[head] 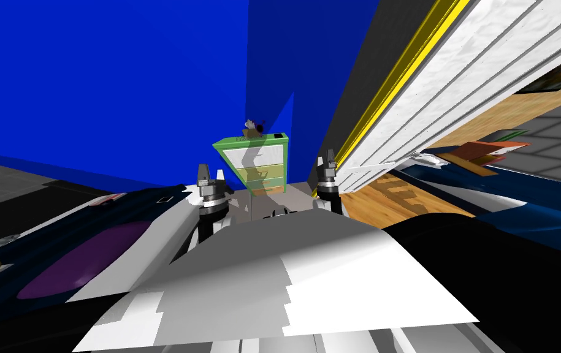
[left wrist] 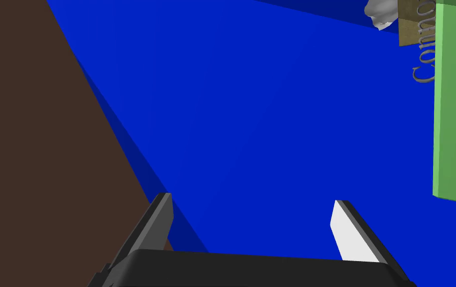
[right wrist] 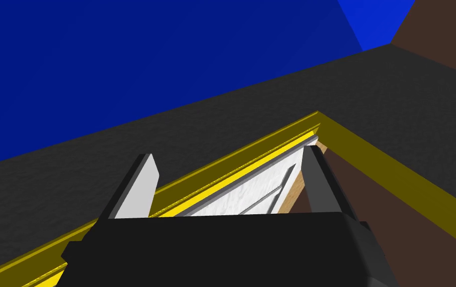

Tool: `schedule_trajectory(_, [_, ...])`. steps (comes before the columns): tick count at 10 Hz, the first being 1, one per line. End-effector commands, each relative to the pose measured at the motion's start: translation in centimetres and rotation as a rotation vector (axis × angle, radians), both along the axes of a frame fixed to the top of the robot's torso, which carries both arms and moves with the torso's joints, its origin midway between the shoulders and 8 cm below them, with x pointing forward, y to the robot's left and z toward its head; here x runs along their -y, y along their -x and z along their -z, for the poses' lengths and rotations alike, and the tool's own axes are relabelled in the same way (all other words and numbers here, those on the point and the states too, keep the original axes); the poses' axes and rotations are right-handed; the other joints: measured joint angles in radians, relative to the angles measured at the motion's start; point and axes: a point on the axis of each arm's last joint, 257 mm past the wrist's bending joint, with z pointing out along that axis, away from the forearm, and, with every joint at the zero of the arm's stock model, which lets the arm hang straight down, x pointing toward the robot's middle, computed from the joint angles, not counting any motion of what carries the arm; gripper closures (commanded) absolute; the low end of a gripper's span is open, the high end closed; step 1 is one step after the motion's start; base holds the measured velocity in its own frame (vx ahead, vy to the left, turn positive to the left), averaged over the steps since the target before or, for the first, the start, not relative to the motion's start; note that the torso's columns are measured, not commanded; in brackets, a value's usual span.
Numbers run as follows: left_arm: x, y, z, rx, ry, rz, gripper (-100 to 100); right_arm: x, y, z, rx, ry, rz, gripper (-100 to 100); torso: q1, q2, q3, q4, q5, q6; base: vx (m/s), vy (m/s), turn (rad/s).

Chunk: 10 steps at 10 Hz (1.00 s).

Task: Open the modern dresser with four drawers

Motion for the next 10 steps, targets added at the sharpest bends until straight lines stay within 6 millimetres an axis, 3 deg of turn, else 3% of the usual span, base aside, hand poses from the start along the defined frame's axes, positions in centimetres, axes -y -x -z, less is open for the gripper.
schedule_trajectory(1, [0.1, -1.4, 1.1, -0.058, -0.011, 0.005, -100, 0.0, 0.0, 0.0, 0.000, 0.000, 0.000, 0, -0.001, 0.000, 0.000, 0.000, 0.000, 0.000, 0.083, 0.013, -0.047])
schedule_trajectory(10, [-0.2, -5.1, 5.0, -0.224, 0.025, -0.010, -100, 0.0, 0.0, 0.0, 0.000, 0.000, 0.000, 0, -0.001, 0.001, 0.000, 0.000, 0.000, 0.000, 0.079, 0.015, -0.039])
